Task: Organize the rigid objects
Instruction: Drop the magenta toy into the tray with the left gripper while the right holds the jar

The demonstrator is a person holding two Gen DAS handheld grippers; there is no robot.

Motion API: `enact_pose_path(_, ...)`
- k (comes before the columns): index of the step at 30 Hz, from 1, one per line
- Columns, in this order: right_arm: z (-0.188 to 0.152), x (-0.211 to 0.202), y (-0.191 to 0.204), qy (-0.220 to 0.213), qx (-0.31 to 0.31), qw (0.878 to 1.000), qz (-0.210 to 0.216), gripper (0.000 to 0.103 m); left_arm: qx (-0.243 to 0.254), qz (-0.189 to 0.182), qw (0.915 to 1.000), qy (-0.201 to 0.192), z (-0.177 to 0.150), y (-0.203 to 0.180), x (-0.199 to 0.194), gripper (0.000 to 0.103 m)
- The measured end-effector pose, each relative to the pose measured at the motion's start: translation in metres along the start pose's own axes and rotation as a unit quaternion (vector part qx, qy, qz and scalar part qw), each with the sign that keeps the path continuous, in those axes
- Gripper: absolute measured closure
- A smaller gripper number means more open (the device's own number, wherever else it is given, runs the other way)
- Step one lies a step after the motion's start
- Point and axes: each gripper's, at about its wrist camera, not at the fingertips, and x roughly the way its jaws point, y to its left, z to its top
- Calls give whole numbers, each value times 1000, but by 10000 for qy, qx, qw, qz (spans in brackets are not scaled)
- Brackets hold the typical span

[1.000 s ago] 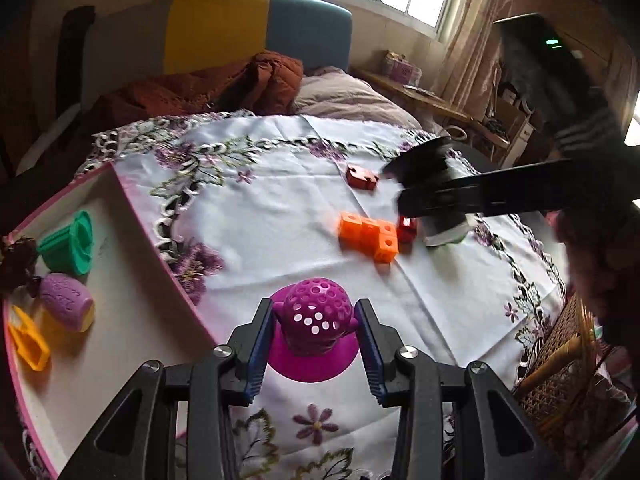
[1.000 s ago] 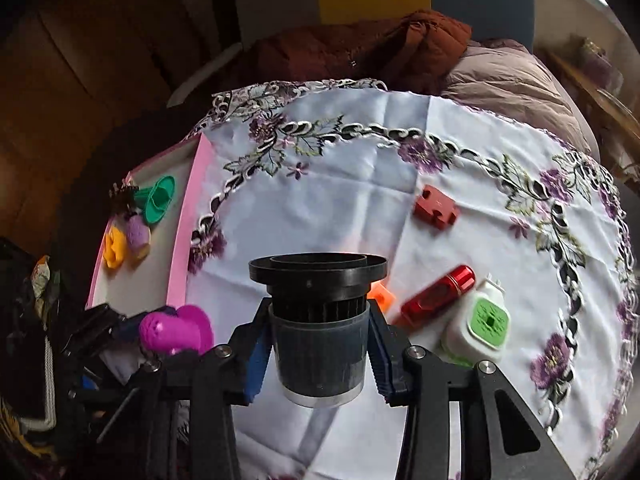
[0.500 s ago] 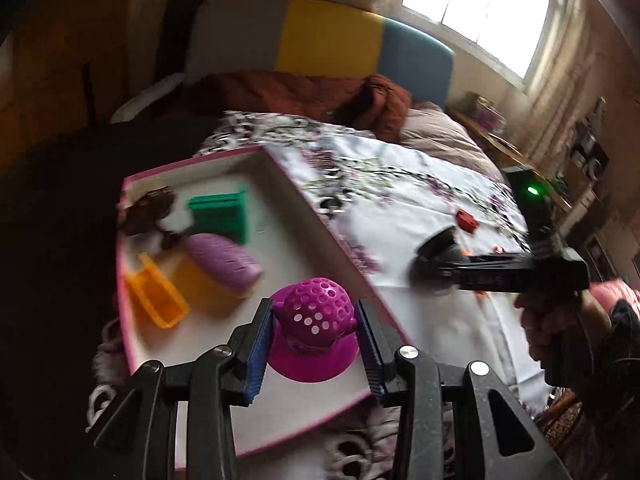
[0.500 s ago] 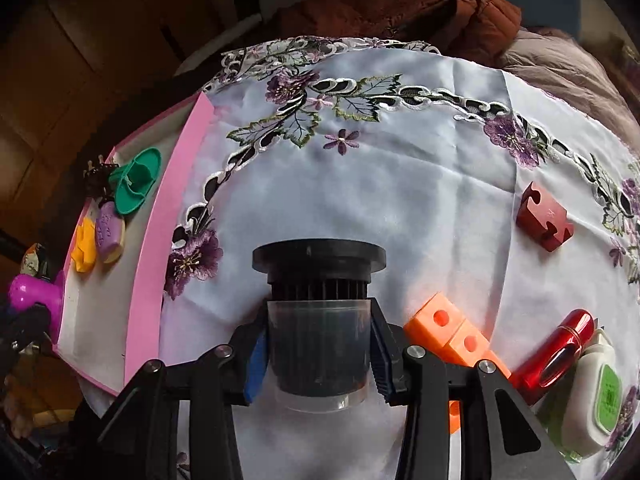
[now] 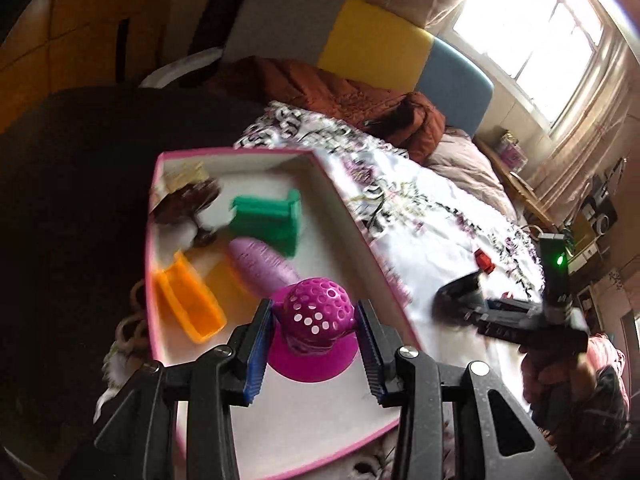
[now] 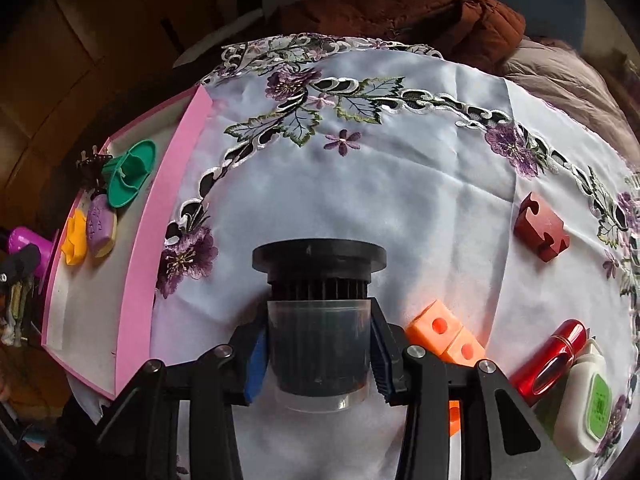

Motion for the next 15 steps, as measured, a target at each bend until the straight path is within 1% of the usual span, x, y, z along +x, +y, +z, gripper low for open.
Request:
enact_pose_path(7, 0, 0, 1, 3, -49, 10000, -48, 59, -47, -289, 9996, 59, 28, -17, 28, 63)
enact_pose_path(9, 0, 0, 2, 7, -58, 10000, -55, 59, -27, -241, 9997, 63, 35, -19, 38, 63)
enact_pose_path(11, 0, 0, 1, 9, -66, 10000, -56, 59, -119, -247, 9995, 134, 42, -17, 51, 63)
enact_pose_path(13, 0, 0, 2, 12, -80, 9999, -64, 59, -120, -156, 9996, 207, 47, -14, 65, 63)
enact_pose_path(15, 0, 0, 2, 17, -90, 9999, -66, 59, -107, -97, 9991, 390, 51, -12, 81, 63)
